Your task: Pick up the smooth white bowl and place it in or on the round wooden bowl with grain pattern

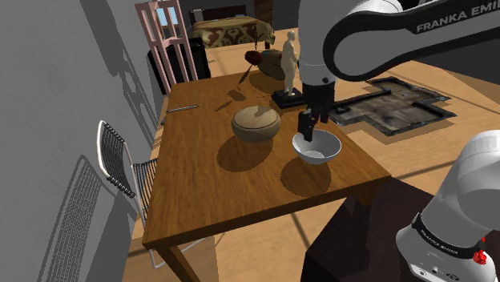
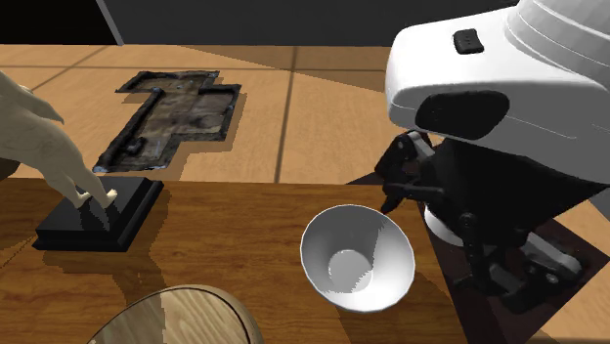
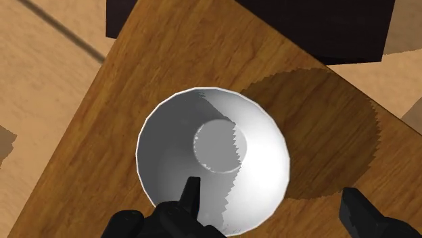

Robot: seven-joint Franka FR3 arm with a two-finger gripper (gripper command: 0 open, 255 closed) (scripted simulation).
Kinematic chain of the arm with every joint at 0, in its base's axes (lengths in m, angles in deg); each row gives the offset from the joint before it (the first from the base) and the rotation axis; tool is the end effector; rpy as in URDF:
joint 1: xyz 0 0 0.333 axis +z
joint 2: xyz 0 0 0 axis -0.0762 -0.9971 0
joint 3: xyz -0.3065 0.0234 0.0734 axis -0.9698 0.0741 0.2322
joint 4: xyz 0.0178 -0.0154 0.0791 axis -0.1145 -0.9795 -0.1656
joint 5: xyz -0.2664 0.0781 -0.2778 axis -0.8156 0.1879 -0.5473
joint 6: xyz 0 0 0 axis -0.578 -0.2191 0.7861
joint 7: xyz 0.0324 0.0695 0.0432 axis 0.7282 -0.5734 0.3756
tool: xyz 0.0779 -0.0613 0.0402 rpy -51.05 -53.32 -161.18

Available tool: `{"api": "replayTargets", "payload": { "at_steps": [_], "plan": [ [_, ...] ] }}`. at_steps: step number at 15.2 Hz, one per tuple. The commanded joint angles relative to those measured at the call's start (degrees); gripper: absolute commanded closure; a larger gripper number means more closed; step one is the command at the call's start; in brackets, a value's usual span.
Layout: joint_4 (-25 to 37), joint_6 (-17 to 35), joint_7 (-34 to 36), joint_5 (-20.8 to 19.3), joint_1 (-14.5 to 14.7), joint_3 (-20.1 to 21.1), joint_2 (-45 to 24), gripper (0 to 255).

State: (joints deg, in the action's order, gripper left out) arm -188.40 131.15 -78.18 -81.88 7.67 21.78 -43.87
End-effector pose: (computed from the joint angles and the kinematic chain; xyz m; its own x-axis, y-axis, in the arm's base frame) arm 0.3606 0.1031 0.4860 0.9979 0.0598 -0.0252 0.0626 -0.9899 0.1274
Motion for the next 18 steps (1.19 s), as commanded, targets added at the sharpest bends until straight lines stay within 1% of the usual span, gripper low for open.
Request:
{"api": "replayTargets", "payload": {
  "at_steps": [1, 3, 10, 18],
  "plan": [
    [-0.71, 4.66, 2.33, -0.57, 0.24, 2.26, -3.36, 0],
    [-0.71, 7.83, 4.29, -1.44, 0.26, 4.03, -6.26, 0],
    [-4.75, 13.74, 4.71, -2.04, -0.16, 4.16, -8.16, 0],
    [-5.06, 14.23, 4.76, -2.1, -0.2, 4.18, -8.35, 0]
  ]
}}
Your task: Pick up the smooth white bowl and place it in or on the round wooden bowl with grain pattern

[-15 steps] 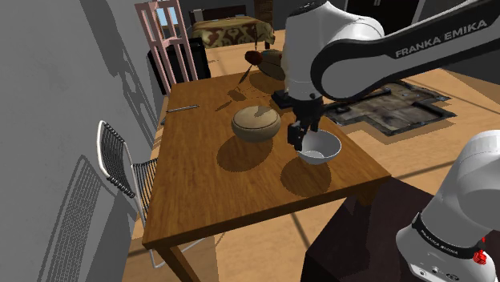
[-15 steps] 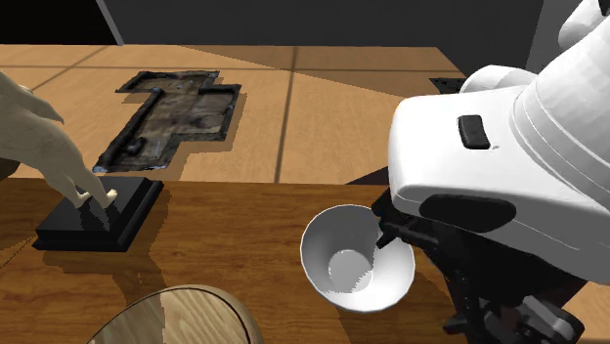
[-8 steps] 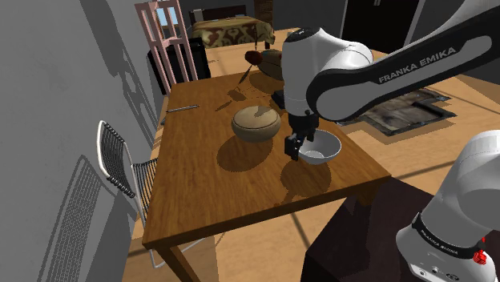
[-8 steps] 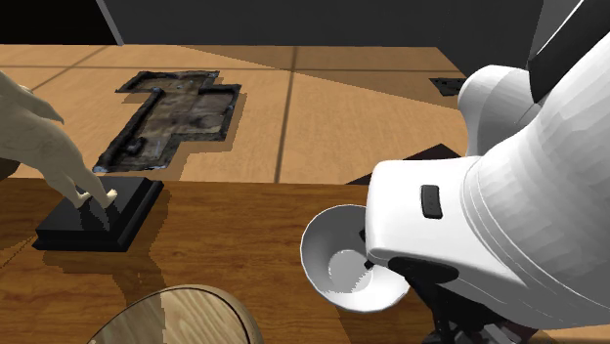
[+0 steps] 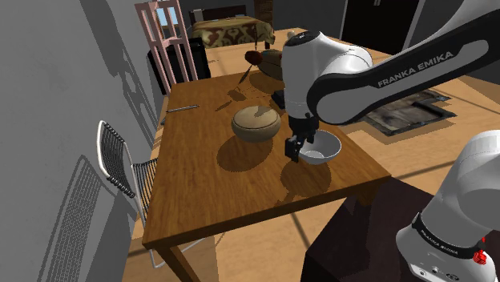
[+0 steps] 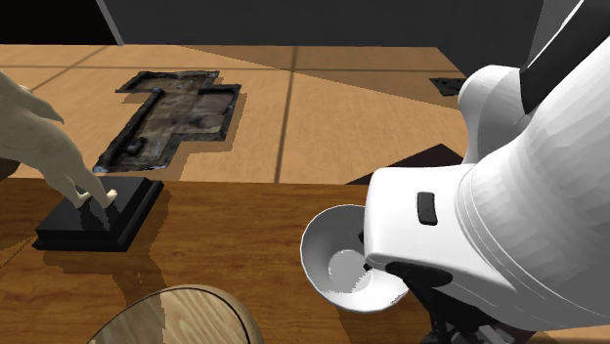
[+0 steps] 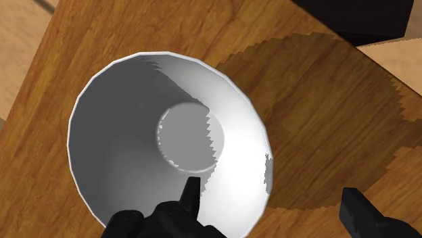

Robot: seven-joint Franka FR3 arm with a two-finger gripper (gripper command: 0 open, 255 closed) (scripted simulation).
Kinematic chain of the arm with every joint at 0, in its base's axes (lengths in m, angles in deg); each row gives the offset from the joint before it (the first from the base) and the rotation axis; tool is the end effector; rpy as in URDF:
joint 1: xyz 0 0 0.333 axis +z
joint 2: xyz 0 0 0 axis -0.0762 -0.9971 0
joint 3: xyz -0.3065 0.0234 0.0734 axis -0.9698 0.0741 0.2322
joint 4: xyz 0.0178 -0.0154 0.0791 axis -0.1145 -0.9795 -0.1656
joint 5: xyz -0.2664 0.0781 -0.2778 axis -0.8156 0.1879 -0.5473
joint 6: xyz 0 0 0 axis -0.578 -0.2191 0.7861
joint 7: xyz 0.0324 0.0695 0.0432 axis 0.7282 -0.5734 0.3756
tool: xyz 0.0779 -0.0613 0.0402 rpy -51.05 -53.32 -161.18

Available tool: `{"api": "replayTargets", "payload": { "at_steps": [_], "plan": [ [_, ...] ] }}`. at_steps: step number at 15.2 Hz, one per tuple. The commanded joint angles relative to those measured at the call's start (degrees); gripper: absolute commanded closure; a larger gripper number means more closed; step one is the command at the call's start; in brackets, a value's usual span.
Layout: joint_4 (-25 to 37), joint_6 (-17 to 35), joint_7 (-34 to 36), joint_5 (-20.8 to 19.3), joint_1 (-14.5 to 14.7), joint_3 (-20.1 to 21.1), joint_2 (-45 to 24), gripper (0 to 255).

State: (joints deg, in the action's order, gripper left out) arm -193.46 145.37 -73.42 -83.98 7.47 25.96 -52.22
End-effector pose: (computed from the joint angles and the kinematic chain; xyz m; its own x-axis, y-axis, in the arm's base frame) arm 0.3801 0.1295 0.4077 0.9970 0.0780 -0.0003 0.0771 -0.9843 0.1586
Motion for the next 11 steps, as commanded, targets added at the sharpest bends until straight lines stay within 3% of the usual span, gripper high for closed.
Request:
{"api": "replayTargets", "payload": {
  "at_steps": [1, 11],
  "plan": [
    [0.0, 0.01, 0.01, 0.0, 0.0, 0.0, -0.01, 255],
    [0.49, -0.85, -0.17, 0.09, 0.04, -0.09, 0.38, 255]
  ]
}}
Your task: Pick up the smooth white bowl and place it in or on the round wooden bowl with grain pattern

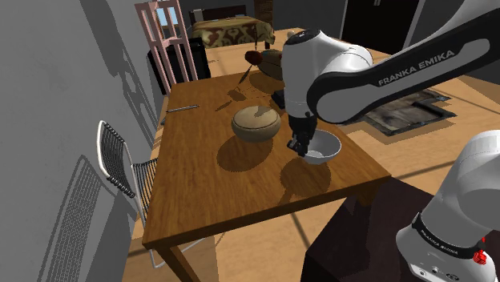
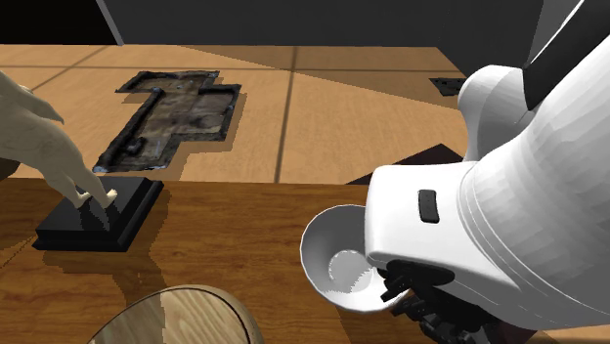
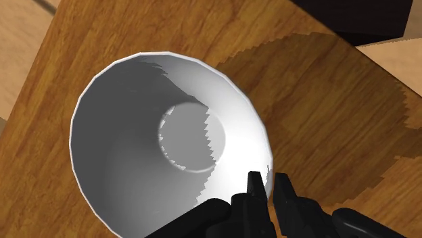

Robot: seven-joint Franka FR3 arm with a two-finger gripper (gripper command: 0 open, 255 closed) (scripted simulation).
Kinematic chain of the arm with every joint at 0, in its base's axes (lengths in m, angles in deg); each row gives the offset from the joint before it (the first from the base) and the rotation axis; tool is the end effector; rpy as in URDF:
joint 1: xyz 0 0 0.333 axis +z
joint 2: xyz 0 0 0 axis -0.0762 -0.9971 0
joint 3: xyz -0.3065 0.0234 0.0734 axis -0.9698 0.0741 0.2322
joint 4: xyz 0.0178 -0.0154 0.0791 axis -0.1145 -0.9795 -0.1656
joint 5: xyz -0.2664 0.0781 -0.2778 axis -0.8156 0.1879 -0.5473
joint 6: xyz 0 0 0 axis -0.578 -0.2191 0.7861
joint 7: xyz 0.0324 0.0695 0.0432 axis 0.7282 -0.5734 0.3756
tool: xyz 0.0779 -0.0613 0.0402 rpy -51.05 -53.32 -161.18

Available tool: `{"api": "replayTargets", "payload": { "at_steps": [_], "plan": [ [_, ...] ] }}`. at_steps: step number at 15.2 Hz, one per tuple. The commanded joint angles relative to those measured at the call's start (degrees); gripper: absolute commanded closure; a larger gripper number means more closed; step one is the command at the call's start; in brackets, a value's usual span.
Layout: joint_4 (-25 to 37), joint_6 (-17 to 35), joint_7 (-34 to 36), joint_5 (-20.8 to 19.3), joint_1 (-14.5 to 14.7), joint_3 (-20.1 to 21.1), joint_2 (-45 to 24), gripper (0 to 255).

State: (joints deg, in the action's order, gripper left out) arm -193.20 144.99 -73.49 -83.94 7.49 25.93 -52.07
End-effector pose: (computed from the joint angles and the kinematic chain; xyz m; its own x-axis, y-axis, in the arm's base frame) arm 0.3802 0.1297 0.4102 0.9969 0.0782 0.0001 0.0772 -0.9843 0.1584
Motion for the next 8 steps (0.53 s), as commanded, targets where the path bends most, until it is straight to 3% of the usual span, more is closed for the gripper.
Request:
{"api": "replayTargets", "payload": {
  "at_steps": [1, 8],
  "plan": [
    [0.75, -1.33, -0.27, 0.12, 0.05, -0.16, 0.58, 255],
    [4.66, -7.16, -1.3, 0.46, 0.18, -0.78, 2.59, 255]
  ]
}}
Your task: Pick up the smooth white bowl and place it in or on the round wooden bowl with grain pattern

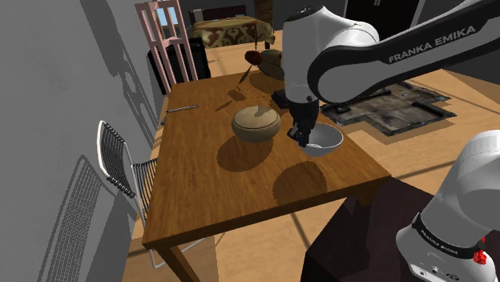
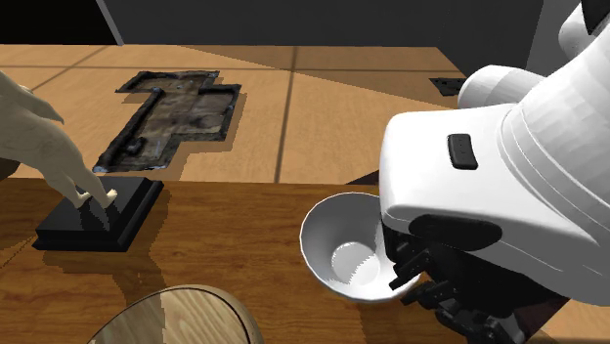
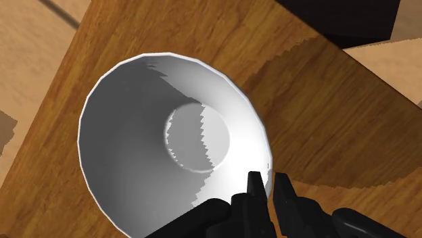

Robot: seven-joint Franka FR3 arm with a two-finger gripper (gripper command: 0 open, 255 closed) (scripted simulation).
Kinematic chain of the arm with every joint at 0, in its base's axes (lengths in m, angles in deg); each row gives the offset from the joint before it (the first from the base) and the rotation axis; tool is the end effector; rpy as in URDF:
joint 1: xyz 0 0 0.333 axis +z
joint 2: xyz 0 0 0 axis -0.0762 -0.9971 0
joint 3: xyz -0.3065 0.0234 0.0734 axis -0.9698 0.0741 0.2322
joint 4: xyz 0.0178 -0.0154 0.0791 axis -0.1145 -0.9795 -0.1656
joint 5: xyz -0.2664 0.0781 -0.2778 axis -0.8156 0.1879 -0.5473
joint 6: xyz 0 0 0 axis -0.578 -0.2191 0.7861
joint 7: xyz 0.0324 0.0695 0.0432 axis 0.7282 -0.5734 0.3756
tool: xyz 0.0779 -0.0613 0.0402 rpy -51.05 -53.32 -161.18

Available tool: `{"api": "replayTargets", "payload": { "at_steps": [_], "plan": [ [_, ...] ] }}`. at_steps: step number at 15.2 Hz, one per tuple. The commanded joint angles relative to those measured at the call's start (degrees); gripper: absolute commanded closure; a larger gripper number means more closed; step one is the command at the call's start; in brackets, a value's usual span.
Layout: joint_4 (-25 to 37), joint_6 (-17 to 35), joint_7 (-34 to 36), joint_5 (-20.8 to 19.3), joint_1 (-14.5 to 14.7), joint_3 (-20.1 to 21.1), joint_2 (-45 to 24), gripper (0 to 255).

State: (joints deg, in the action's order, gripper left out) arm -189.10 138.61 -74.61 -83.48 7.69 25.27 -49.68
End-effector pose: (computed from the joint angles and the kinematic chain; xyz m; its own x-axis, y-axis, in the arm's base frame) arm 0.3799 0.1300 0.4503 0.9969 0.0781 0.0002 0.0771 -0.9844 0.1584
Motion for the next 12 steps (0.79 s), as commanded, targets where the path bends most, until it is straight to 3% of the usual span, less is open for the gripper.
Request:
{"api": "replayTargets", "payload": {
  "at_steps": [1, 12],
  "plan": [
    [1.17, -1.59, -0.31, 0.03, -0.02, -0.2, 0.43, 255],
    [8.49, -10.3, -1.56, 0.1, -0.11, -0.94, 1.91, 255]
  ]
}}
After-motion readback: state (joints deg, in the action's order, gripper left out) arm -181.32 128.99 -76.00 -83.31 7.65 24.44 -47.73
